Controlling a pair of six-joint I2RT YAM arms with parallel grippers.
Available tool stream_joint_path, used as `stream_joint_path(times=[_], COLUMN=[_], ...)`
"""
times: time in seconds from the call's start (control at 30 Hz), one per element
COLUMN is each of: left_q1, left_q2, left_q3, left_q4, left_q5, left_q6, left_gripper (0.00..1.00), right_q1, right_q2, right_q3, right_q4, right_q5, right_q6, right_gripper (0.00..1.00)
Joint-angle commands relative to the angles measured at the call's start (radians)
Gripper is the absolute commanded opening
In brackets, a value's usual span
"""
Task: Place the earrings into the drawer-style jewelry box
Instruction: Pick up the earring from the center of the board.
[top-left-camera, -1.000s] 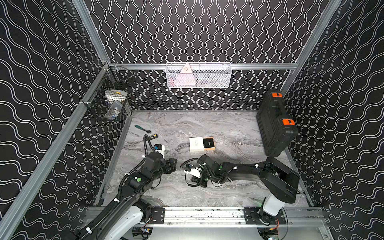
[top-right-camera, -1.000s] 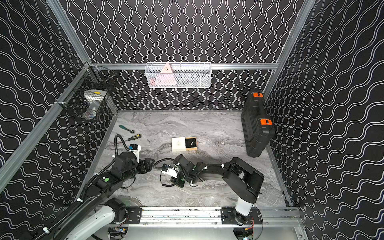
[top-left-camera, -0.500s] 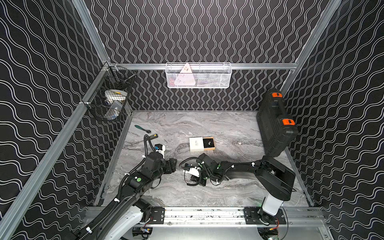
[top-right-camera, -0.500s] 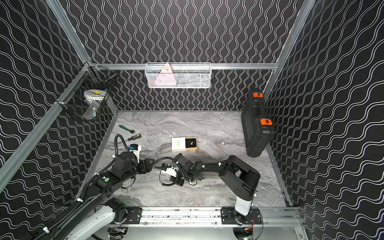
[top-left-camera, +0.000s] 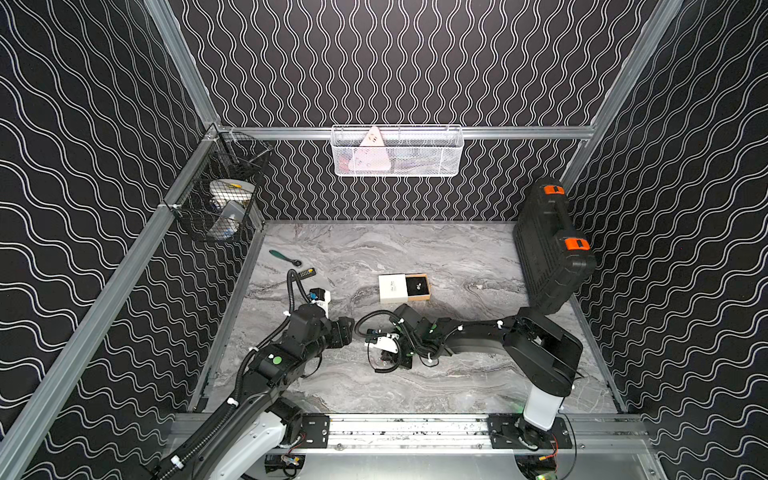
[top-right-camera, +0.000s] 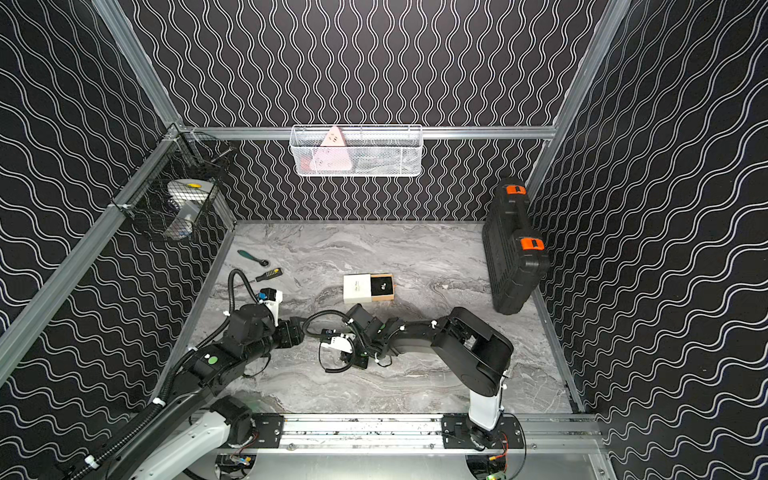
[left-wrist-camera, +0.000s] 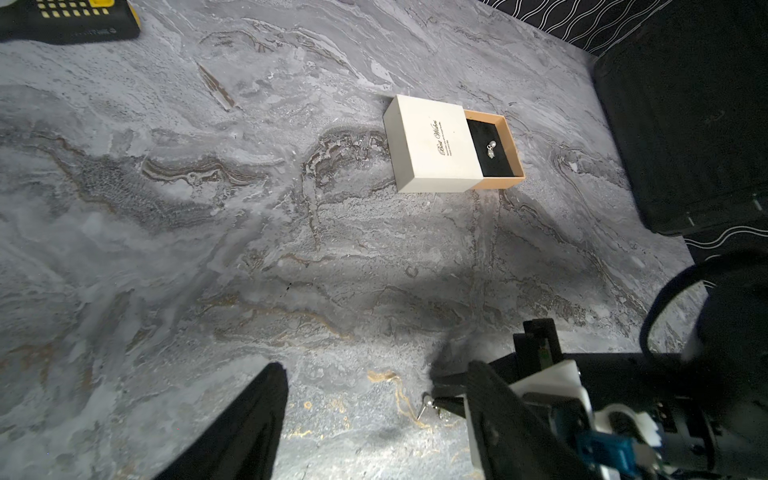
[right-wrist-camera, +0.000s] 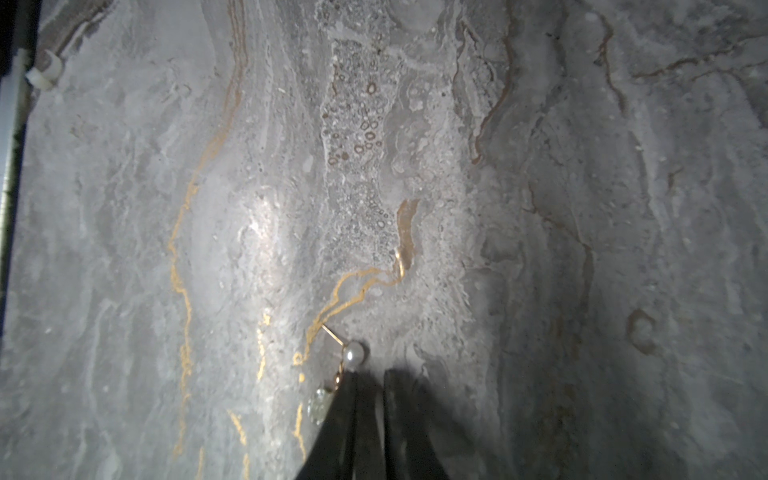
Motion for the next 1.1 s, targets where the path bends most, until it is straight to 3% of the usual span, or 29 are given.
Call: stream_joint_path(times=[0.0,0.23,0.57,1.07], left_q1=[0.001,0.001,0.000,0.000], left_q2=[-0.008,-0.014,-0.020,-0.033], left_q3=[-0.001,-0.005,-0.007,-0.013], left_q4=[0.017,0.017,0.014,0.020], left_q5=[0.001,-0.005,-0.004,0.012], left_q6=[0.005,0.005,0.004,0.005], left_gripper=[0.73,0.74,0.74,0.75], right_q1=[0.000,0.022,0.041,0.040], right_q2=[0.006,-0.020,-0.041,-0.030], right_q3=[0.014,-0.008,-0.012,-0.029], right_q4=[-0.041,-0.036,-0.031,-0.010], right_q5=[-0.017,-0.050,0.007,-0.009], right_q6=[-0.037,-0.011,0.023,-0.066], right_gripper=[0.16,0.17,0.17,0.32])
